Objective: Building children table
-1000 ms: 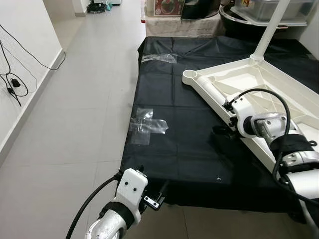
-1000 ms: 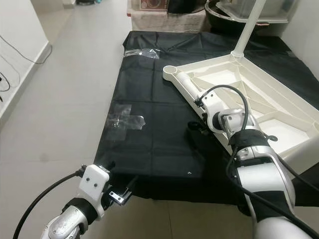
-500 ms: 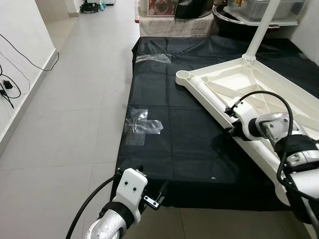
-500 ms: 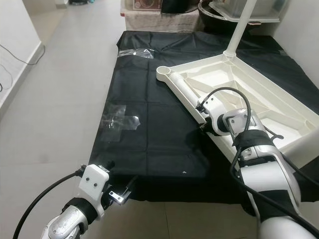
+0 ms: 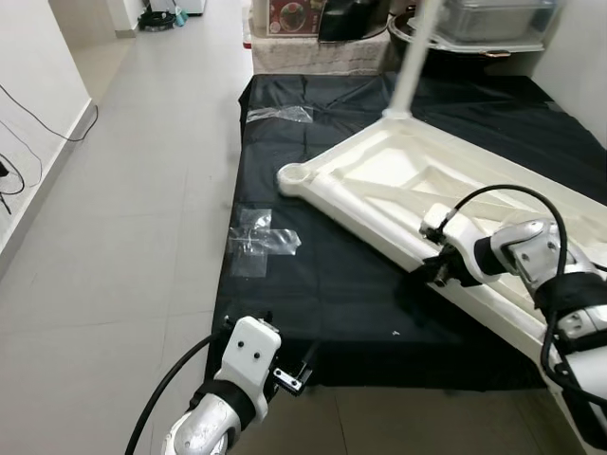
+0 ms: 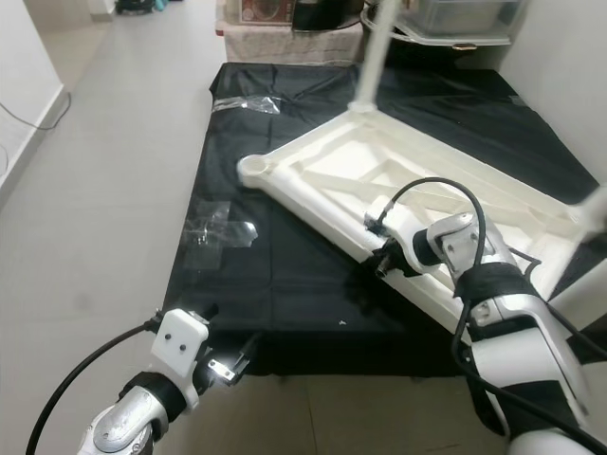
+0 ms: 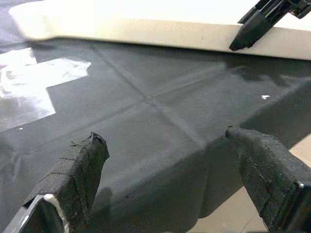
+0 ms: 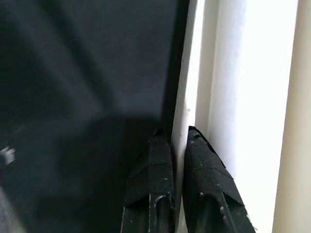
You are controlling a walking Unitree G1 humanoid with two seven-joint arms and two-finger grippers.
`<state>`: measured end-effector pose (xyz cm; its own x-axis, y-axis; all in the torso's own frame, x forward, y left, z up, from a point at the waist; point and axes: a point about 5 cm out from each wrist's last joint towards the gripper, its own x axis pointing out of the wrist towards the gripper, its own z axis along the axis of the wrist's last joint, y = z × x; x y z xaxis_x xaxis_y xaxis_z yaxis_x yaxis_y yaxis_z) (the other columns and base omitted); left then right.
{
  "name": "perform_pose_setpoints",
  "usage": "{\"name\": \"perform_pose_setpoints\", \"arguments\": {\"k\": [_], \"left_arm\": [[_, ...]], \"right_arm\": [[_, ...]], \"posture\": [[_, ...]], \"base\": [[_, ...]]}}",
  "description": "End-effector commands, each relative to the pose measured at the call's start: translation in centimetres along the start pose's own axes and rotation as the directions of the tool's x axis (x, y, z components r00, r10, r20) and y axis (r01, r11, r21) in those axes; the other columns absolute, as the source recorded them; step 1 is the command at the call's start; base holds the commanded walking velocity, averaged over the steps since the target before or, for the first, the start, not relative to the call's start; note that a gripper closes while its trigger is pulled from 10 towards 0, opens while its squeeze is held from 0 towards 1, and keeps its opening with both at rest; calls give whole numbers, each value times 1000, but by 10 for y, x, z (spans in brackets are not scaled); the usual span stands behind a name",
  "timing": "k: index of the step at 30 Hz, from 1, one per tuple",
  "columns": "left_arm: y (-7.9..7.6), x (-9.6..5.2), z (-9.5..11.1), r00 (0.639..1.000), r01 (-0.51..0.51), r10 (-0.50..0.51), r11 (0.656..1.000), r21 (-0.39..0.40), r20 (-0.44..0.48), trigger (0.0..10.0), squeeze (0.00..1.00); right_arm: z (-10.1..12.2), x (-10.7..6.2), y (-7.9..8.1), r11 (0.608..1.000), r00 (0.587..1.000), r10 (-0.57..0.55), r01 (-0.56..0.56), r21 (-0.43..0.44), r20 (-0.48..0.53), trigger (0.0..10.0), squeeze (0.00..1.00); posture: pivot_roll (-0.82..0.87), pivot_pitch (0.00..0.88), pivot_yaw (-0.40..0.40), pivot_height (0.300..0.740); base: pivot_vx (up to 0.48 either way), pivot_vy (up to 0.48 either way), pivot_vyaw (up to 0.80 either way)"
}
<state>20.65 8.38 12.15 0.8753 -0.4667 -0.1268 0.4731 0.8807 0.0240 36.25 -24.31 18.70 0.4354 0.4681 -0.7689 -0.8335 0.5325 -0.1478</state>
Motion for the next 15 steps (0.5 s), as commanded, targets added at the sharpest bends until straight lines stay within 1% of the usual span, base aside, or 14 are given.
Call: {"name": "perform_pose_setpoints", "arguments": {"k": [1,2,3,4,5,7,9,10,11,12,13,14,15], "left_arm": [[0,0,-7,999,-6,6,1000,-9,-31,10000,0],[0,0,-7,999,-6,6,1000,-9,-31,10000,0],[1,0,-7,1000,-7,6,1000,-9,-31,10000,0],[1,0,-7,1000,-7,6,1000,-9,-31,10000,0],[1,1,-7,1000,-7,7,1000,-9,-31,10000,0],[1,1,-7,999,-8,8,1000,-8,-32,10000,0],[2,1,-7,999,-8,8,1000,-8,-31,10000,0],[2,1,-7,999,-8,8,1000,-8,-31,10000,0],[2,1,-8,999,-9,8,1000,-8,-31,10000,0],[2,1,-8,999,-9,8,1000,-8,-31,10000,0],[2,1,-8,999,-10,10,1000,-7,-31,10000,0],[2,1,-8,999,-10,10,1000,-7,-31,10000,0],[2,1,-8,999,-11,11,1000,-7,-31,10000,0]], "right_arm": [[-4,9,10,989,994,91,-98,-113,-68,0,0],[-4,9,10,989,994,91,-98,-113,-68,0,0],[-6,5,9,979,990,112,-125,-163,-86,0,0],[-6,5,9,979,990,112,-125,-163,-86,0,0],[-8,2,9,969,986,132,-150,-195,-101,0,0],[-7,-5,8,934,979,151,-188,-305,-139,0,0],[-6,-10,8,894,971,157,-217,-393,-179,0,0],[-6,-10,8,894,971,157,-217,-393,-179,0,0],[-6,-12,8,875,966,154,-230,-426,-206,0,0],[-6,-12,8,875,966,154,-230,-426,-206,0,0],[-6,-12,6,855,964,128,-228,-466,-235,0,0],[-6,-12,6,855,964,128,-228,-466,-235,0,0],[-6,-13,6,840,961,113,-229,-492,-253,0,0]], "posture": [[74,143,-54,740],[74,143,-54,740],[73,142,-54,740],[73,142,-54,740],[73,142,-54,740],[72,141,-54,740],[74,142,-55,740],[74,142,-55,740],[74,142,-55,740],[74,142,-55,740],[74,141,-57,740],[74,141,-57,740],[74,141,-57,740]], "base": [[0,0,0],[0,0,0],[0,0,0],[0,0,0],[0,0,0],[0,0,0],[0,0,0],[0,0,0],[0,0,0],[0,0,0],[0,0,0],[0,0,0],[0,0,0]]}}
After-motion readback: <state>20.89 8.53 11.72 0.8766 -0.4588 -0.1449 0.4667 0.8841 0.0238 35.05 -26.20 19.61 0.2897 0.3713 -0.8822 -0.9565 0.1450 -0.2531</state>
